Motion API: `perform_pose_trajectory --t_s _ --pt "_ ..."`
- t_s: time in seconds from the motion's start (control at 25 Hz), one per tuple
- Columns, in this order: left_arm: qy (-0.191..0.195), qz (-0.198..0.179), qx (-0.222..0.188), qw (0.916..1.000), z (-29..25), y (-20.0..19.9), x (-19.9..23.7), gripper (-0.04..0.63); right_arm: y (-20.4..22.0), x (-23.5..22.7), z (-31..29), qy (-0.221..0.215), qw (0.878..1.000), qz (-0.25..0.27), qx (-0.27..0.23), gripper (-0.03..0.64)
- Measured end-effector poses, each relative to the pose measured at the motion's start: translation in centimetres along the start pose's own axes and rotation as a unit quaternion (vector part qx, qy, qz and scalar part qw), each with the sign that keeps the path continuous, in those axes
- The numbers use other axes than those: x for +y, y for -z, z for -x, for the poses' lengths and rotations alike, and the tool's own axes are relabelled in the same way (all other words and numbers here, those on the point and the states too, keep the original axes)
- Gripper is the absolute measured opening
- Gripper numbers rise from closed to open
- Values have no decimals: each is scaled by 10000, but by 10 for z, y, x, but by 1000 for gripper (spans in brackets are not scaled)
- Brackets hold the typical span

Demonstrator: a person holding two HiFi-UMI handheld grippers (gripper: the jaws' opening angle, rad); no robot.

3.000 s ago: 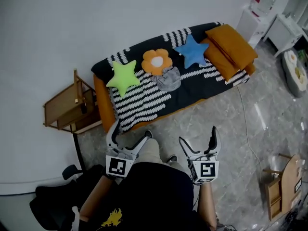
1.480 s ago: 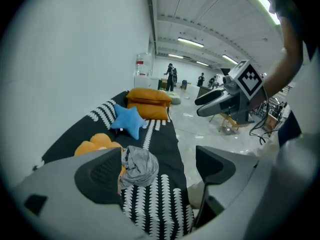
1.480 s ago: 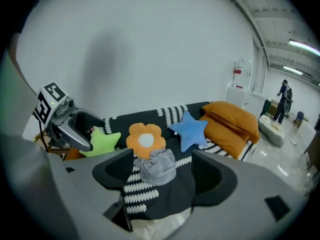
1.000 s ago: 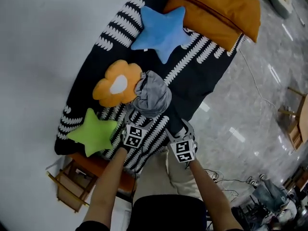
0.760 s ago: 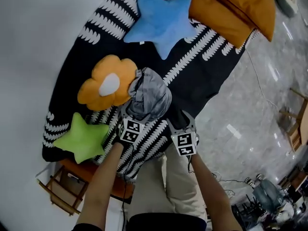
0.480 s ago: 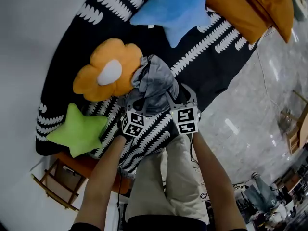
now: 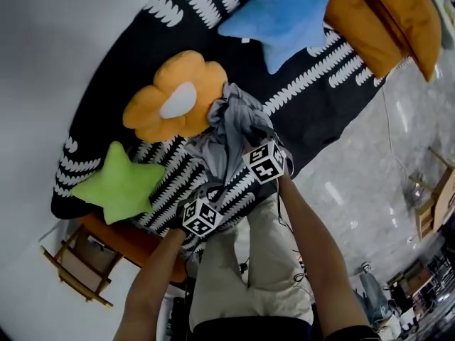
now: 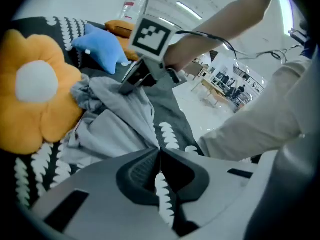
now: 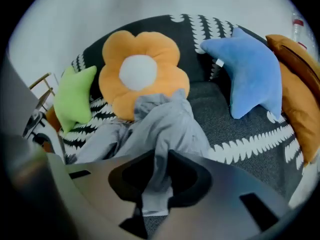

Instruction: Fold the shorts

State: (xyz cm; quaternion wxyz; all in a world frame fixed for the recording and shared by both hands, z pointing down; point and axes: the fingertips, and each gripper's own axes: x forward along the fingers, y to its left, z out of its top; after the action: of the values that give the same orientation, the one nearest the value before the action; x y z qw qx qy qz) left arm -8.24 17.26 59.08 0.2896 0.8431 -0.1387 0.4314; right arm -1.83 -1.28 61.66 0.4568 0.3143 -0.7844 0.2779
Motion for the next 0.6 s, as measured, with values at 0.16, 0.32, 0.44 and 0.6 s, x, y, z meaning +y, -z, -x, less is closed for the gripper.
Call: perform_pose_trajectory --t_s 0.16,0.32,0.44,0.6 --pt "-270 905 263 9952 21 56 14 20 18 69 35 -169 9979 561 -277 29" --pt "-706 1705 344 9822 56 114 18 150 46 158 59 -750 9911 1073 -226 29" --pt "-987 1910 307 9761 85 127 35 208 70 209 54 -1339 9873 850 108 28" --pt "-1255 2379 -146 9630 100 120 56 209 125 258 42 -2021 9699 909 1009 67"
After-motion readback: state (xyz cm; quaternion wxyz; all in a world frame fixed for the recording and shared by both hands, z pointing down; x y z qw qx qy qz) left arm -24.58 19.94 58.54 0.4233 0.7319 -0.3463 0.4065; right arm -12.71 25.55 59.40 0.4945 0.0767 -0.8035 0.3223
